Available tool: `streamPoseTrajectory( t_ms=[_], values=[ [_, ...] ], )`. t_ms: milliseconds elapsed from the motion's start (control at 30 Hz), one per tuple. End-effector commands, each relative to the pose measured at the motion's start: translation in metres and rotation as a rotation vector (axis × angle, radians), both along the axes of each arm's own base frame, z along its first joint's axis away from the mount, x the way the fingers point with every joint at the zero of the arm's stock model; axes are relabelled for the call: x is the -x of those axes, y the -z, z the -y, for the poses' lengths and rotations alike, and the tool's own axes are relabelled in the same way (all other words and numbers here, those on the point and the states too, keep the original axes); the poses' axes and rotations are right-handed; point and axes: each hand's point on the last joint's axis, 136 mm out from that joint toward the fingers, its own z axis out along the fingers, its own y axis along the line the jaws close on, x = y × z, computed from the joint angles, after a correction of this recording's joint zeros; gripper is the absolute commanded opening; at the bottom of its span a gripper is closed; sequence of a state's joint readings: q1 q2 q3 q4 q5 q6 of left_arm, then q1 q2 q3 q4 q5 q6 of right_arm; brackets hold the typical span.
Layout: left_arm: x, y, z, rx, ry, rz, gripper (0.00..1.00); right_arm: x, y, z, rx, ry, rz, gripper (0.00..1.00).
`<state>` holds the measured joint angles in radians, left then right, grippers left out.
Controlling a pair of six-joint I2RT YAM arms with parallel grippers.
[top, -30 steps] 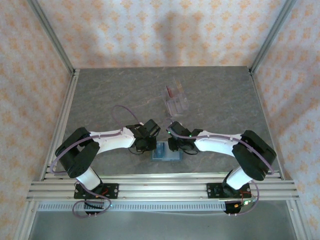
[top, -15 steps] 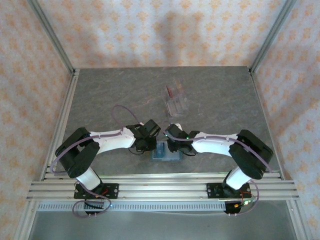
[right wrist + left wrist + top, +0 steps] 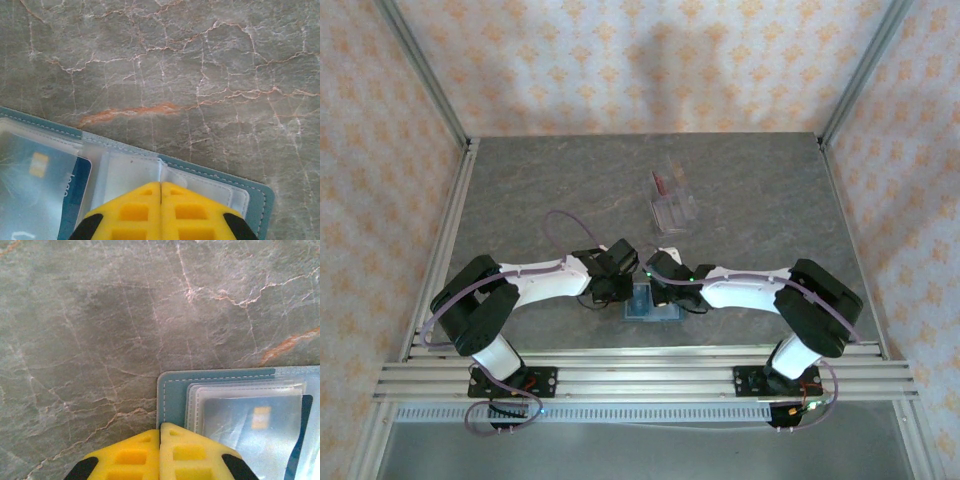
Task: Put the credit cards into the card holder
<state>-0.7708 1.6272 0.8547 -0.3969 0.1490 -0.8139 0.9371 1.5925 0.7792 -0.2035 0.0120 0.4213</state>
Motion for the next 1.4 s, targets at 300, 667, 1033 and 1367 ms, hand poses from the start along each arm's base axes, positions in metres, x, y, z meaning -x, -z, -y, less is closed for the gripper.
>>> streamPoseTrajectory(
  t_ms=[300, 667, 1033, 1367],
  values=[
    [0.021, 0.026, -0.018, -0.064, -0.021, -0.053, 0.07, 0.007, -0.030, -0.015, -0.059, -0.070, -0.028, 0.00],
    [0.020, 0.023, -0.012, -0.047, -0.020, -0.046, 0.07, 0.012, -0.050, -0.057, -0.264, -0.112, -0.089, 0.02],
    [0.023, 0.020, -0.015, -0.044, -0.026, -0.039, 0.08, 0.015, -0.051, -0.093, -0.421, -0.128, -0.164, 0.20],
    [0.023, 0.016, -0.016, -0.040, -0.028, -0.034, 0.08, 0.018, -0.052, -0.098, -0.502, -0.134, -0.204, 0.33]
  ],
)
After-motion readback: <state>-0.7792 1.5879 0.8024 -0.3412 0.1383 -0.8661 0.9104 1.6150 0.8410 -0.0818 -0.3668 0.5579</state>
